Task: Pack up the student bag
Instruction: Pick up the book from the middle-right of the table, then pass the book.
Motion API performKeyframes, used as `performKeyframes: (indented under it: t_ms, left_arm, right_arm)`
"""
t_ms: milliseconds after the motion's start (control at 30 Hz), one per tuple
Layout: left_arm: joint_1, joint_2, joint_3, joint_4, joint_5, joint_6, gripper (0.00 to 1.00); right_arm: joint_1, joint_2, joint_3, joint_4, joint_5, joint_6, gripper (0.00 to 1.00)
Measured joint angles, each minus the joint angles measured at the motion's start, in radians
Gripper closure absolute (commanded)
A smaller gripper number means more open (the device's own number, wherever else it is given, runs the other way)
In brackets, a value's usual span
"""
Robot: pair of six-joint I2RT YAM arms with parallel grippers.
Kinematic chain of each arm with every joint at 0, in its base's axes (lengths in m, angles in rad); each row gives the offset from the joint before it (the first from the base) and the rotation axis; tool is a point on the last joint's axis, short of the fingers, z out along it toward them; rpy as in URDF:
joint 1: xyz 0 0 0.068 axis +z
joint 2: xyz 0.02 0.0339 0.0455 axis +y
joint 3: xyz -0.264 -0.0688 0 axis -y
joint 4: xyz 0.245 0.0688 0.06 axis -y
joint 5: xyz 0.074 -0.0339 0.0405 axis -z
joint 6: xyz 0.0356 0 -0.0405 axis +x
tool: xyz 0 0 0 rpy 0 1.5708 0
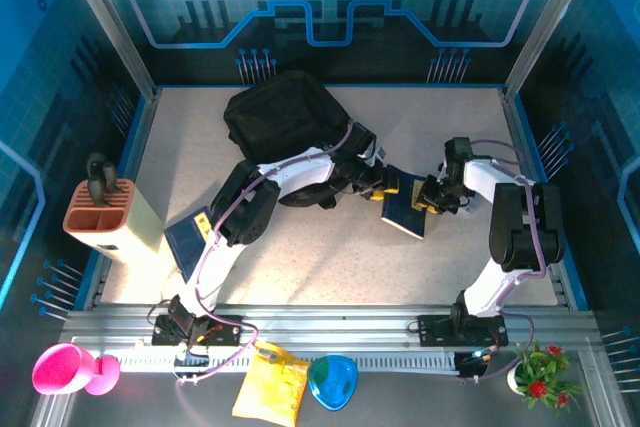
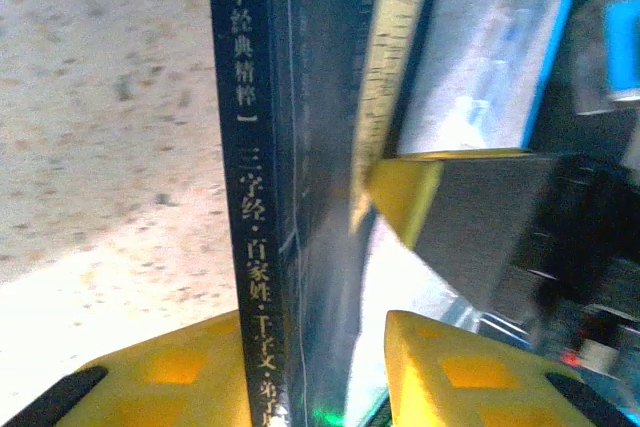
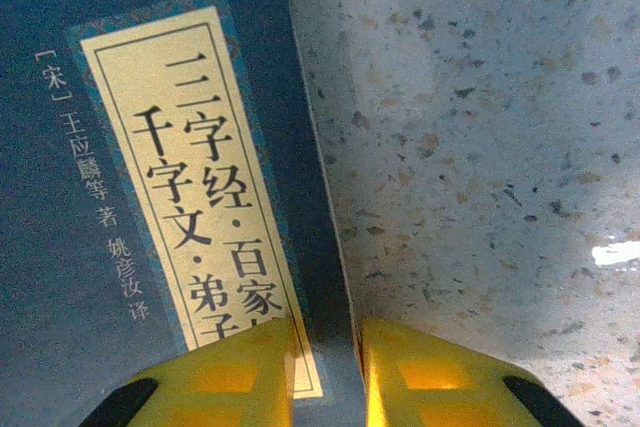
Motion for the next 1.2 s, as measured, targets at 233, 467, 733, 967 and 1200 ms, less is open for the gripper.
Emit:
performKeyframes:
  t_ms: [233,467,733,967,1200]
  left_arm:
    - [0.0,-0.012,-0.011,0.022,0.006,-0.018,0.71]
    - [0.0,-0.012,-0.012,0.0,-0.005,-0.014,0.88]
    - [0.008,-0.053,-0.013,-0.038,-0.056,0.039,0.93]
    - [0.101,-0.31,-0.169,0.035,-0.131,0.045,0.93]
    - [0.271,-0.551,-0.433,0.227,-0.229,-0.014,0.93]
  right_arm:
    - [0.0,0.0,-0.009,0.03,-0.032,0.015,0.78]
    - [-0.001,-0.013,-0.032,0.067,-0.049,0.027,0.75]
    - [-0.006,-0.141,-0.111,0.162,-0.123,0.101,0.45]
    - [-0.005,-0.283,-0.192,0.439,-0.29,0.341,0.24]
    - [0.098,-0.285,-0.211,0.712,-0.331,0.613,0.12]
